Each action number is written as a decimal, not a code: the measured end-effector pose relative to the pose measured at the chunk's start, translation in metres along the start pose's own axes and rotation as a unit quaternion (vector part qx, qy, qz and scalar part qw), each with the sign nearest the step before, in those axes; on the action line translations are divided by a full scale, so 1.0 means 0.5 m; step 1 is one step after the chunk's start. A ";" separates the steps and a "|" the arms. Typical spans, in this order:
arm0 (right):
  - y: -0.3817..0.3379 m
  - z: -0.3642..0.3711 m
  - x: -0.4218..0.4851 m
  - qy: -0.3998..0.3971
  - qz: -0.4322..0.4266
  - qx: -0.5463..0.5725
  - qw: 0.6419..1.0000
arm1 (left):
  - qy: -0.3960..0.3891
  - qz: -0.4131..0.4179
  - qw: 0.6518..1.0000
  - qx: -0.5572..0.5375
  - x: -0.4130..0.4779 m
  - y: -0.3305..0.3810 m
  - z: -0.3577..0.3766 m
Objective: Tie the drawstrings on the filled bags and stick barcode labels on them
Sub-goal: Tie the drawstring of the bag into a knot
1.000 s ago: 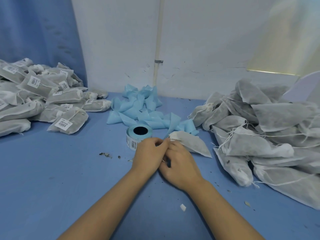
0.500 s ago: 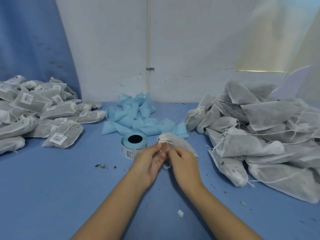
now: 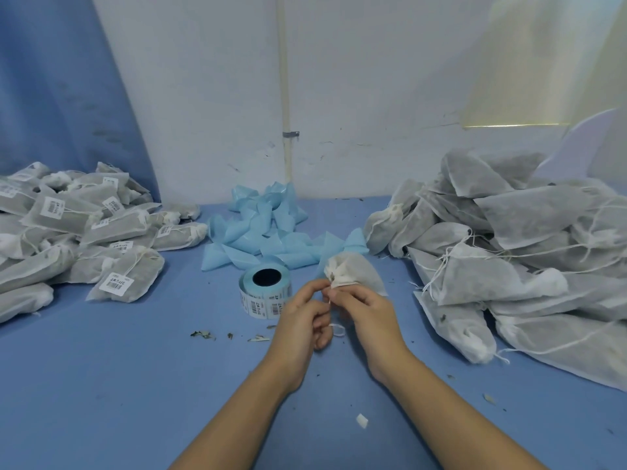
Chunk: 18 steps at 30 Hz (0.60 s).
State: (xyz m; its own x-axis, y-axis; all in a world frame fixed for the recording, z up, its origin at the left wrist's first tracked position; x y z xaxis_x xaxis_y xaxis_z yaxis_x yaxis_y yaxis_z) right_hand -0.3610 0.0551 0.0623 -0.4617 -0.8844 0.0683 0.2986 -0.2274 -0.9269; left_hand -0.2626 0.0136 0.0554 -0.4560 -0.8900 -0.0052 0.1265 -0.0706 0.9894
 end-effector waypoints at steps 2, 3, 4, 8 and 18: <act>0.000 -0.007 0.005 0.005 0.025 0.025 0.999 | 0.006 0.002 1.000 0.018 -0.001 0.001 -0.002; 0.000 -0.011 0.007 0.012 0.040 0.041 0.998 | 0.008 0.004 0.999 0.032 -0.001 0.002 -0.001; 0.001 -0.015 0.009 0.020 0.054 0.059 0.997 | 0.009 0.004 0.999 0.048 -0.001 0.003 0.000; 0.006 -0.022 0.014 0.029 0.079 0.117 0.990 | 0.004 0.001 0.997 0.082 0.003 0.001 0.013; 0.004 -0.030 0.017 -0.050 0.102 0.168 0.979 | 0.128 0.171 0.901 0.377 -0.015 0.020 -0.015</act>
State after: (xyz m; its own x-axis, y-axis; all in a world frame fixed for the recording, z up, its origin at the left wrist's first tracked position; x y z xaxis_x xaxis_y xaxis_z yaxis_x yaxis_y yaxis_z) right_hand -0.3769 0.0532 0.0557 -0.2845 -0.9572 -0.0535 0.6410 -0.1484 -0.7530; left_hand -0.2514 0.0161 0.0645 -0.2731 -0.8834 0.3809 -0.4579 0.4676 0.7561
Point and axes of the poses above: each hand's wrist, its own x-axis towards the middle knuckle, its own z-axis out of the palm, y = z × x, the point moved 5 cm from there along x, towards the middle knuckle, and after that the axes turned 9 degrees about x, right-handed, at the moved point
